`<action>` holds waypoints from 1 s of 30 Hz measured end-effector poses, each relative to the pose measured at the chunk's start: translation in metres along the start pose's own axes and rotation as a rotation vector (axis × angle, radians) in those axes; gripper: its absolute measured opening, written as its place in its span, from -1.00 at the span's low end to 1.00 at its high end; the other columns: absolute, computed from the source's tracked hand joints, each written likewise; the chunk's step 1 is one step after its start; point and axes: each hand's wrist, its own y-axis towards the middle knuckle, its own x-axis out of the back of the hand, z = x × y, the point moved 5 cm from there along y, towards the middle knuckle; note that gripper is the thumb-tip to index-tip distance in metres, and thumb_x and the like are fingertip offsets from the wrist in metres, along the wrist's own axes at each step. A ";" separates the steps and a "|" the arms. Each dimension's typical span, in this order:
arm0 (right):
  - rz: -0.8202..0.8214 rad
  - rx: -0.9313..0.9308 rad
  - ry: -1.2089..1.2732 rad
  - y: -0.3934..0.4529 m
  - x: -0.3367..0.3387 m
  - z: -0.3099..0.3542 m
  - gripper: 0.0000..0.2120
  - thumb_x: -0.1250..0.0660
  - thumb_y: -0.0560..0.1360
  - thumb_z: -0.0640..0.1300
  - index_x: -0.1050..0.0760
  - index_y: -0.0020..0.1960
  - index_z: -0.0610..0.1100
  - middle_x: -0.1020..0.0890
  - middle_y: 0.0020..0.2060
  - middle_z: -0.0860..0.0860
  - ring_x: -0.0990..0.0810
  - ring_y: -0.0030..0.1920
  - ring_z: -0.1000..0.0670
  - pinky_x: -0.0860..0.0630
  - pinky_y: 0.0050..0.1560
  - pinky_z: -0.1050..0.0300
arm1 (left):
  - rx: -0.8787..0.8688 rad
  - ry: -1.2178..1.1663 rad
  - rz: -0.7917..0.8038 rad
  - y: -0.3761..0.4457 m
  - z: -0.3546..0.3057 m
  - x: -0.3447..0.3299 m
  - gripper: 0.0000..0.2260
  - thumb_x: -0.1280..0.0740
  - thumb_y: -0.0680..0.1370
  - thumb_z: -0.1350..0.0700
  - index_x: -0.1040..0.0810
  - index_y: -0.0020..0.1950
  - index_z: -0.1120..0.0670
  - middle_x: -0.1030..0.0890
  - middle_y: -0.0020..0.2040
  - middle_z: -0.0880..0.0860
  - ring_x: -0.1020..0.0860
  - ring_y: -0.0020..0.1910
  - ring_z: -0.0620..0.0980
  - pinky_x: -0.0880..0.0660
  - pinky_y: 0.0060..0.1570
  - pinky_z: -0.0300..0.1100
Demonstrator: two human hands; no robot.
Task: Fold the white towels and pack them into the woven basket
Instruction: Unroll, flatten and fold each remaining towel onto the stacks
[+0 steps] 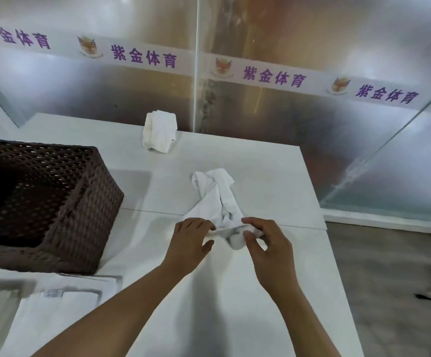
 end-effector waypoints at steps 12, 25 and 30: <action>-0.263 0.031 -0.598 -0.003 0.081 0.050 -0.85 -0.33 0.62 -0.19 -0.67 0.07 -0.06 -0.63 0.01 0.00 -0.56 -0.06 -0.05 -0.38 -0.08 0.09 | 0.194 -0.171 -0.218 -0.034 0.013 0.088 -0.92 -0.22 0.65 0.13 -0.42 0.09 -0.05 -0.51 -0.06 -0.09 -0.53 -0.16 0.01 -0.53 -0.23 0.00; -0.770 0.109 -0.008 0.047 0.147 0.147 -0.87 -0.33 0.64 -0.12 -0.63 0.13 0.00 -0.47 0.13 0.05 -0.52 -0.07 0.27 -0.58 -0.26 0.37 | -0.161 0.020 -0.298 0.026 -0.027 0.238 -0.91 -0.36 0.56 0.22 -0.49 0.02 0.08 -0.49 -0.07 -0.03 -0.52 -0.16 0.07 -0.44 -0.26 -0.06; -0.760 0.043 0.384 0.110 0.151 0.144 -0.87 -0.34 0.62 -0.24 -0.62 0.11 -0.11 -0.58 -0.11 0.12 -0.62 -0.14 0.18 -0.69 -0.29 0.10 | 0.020 -0.051 -0.458 0.076 -0.014 0.274 -0.94 -0.25 0.64 0.11 -0.46 0.00 0.07 -0.54 -0.08 -0.02 -0.48 -0.16 0.06 -0.35 -0.24 -0.04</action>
